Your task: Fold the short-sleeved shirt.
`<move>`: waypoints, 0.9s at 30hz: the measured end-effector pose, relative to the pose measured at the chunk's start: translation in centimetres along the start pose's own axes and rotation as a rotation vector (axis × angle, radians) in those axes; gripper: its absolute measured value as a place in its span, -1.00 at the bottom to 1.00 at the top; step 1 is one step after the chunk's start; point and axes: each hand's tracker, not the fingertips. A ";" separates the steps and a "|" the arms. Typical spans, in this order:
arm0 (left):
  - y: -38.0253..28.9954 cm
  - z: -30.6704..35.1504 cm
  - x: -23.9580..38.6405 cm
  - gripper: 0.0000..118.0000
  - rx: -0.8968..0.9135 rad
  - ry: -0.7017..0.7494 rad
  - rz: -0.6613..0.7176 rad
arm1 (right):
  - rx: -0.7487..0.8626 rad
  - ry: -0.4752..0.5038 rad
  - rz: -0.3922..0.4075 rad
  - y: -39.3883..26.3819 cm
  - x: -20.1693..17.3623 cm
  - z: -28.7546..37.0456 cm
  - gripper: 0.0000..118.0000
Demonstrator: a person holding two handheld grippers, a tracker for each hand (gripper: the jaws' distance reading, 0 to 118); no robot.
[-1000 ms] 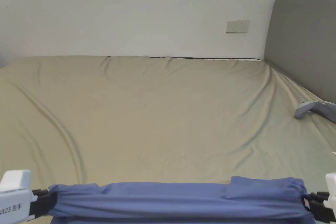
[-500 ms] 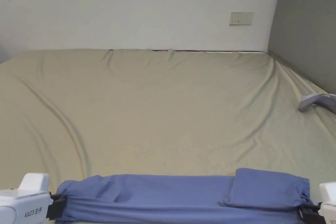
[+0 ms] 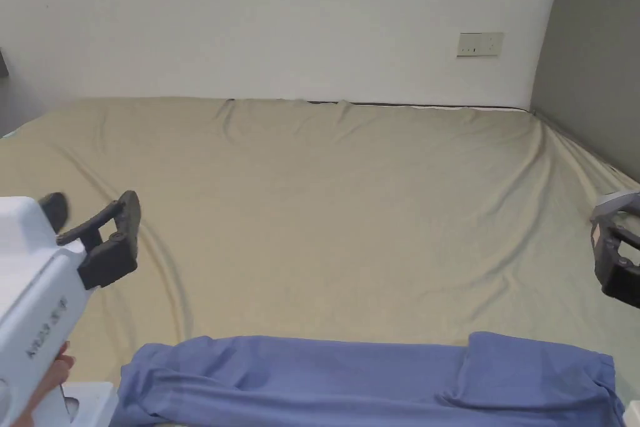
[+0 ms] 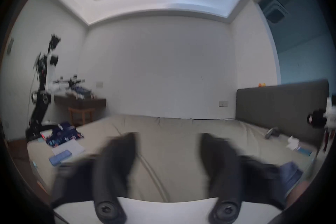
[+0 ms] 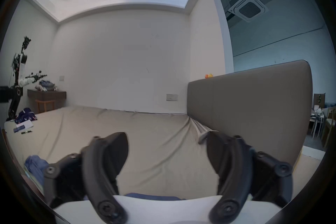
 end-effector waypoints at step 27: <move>-13.3 -10.8 -11.8 0.99 -0.901 -0.441 0.528 | -0.137 0.135 0.054 -3.5 -2.1 0.1 -1.00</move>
